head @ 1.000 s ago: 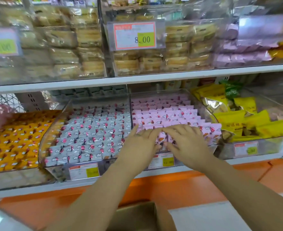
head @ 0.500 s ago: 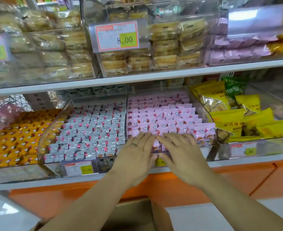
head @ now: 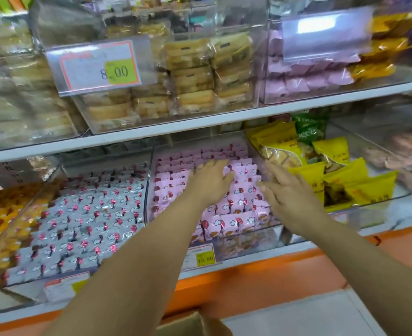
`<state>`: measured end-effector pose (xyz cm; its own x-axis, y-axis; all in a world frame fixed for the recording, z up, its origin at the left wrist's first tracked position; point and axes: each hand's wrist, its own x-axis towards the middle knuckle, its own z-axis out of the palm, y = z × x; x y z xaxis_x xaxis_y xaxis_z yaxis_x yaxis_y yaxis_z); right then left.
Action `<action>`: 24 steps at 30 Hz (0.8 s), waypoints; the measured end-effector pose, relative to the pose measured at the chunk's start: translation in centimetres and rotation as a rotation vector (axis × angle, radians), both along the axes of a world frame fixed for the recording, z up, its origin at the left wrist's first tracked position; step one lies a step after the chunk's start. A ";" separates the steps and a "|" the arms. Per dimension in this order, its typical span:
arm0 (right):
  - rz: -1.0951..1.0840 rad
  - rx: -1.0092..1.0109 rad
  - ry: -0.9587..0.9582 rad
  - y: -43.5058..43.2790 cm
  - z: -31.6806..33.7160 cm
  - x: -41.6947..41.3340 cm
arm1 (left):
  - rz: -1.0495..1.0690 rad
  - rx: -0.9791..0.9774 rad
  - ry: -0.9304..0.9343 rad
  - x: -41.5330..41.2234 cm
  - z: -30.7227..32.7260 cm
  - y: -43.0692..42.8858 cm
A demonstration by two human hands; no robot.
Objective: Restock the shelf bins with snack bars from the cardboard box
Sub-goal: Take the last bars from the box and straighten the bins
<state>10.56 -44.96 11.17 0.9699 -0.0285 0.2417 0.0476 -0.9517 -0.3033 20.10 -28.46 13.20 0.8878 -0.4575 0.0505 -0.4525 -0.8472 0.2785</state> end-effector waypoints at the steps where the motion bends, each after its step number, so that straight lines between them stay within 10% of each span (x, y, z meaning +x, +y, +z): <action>1: 0.017 -0.013 0.008 -0.1 -0.2 0.0 | 0.015 0.035 0.009 1.0 -0.2 -0.8; 24: 0.088 0.081 -0.104 -0.5 -2.0 0.6 | -0.074 0.240 0.166 0.2 -0.9 -3.4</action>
<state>11.12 -45.47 9.20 0.9395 0.0319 0.3412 0.1648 -0.9149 -0.3684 20.32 -31.86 12.31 0.8387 -0.5024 -0.2102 -0.4803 -0.8643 0.1493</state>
